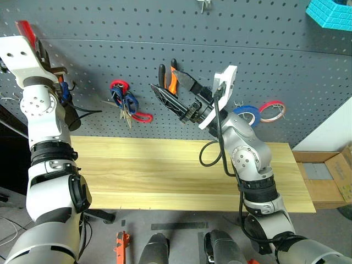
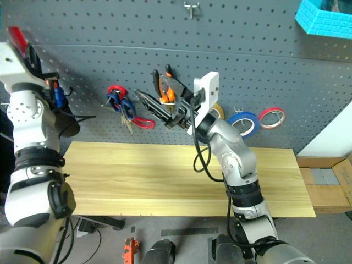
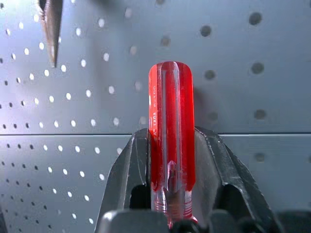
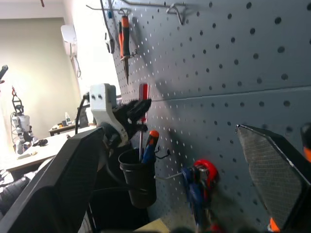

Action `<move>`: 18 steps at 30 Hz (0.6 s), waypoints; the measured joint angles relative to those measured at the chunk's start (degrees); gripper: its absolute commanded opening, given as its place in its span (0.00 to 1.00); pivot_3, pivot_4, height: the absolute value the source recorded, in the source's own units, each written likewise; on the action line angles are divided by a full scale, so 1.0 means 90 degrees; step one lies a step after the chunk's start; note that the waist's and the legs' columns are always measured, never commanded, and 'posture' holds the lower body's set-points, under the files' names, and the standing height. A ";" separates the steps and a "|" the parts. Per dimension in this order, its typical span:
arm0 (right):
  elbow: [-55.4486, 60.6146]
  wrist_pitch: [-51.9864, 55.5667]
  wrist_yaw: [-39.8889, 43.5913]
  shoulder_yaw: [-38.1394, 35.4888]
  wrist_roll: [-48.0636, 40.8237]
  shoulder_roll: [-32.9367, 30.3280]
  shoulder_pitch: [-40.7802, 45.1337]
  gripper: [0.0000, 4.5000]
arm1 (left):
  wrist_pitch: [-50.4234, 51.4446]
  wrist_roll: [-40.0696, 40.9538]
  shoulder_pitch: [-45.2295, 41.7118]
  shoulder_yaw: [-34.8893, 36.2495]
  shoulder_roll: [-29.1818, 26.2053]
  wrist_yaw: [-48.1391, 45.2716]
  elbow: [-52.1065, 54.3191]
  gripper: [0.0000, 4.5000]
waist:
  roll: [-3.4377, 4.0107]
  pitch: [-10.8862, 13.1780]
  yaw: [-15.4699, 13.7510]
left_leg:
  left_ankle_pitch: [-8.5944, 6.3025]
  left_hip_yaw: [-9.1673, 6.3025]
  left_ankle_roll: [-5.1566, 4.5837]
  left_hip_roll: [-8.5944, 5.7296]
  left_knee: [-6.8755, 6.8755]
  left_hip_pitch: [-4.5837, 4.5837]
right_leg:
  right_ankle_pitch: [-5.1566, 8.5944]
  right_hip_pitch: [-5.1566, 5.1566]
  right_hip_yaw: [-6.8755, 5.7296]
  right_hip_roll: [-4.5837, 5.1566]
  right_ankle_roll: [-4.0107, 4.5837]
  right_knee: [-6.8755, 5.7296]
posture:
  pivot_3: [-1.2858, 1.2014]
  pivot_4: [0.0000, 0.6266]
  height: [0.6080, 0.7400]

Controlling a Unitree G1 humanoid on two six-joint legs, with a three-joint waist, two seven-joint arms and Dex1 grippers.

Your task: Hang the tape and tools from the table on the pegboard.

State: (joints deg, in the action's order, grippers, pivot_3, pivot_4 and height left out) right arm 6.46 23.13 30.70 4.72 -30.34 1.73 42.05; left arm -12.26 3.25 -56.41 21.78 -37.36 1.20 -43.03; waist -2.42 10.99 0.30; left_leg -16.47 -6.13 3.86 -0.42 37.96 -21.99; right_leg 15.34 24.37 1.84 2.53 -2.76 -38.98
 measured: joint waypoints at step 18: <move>0.0124 0.0116 -0.0005 0.0101 -0.0003 -0.0098 -0.0071 1.00 | 0.1373 0.0436 0.1765 0.0309 0.0099 0.0316 0.2151 0.57 | 0.0007 0.0004 -0.0002 | -0.0001 0.0004 -0.0002 0.0003 -0.0002 0.0008 | 0.0000 -0.0001 0.0009 -0.0002 0.0000 -0.0003 | 0.57 0.28 1.00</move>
State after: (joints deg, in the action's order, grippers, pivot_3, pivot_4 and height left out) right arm 7.57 24.17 30.66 5.62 -30.36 0.85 41.41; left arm 0.10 7.18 -40.52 24.56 -36.47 4.04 -23.67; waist -2.36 11.03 0.28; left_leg -16.48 -6.09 3.84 -0.39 37.94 -21.91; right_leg 15.34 24.36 1.92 2.51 -2.76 -39.00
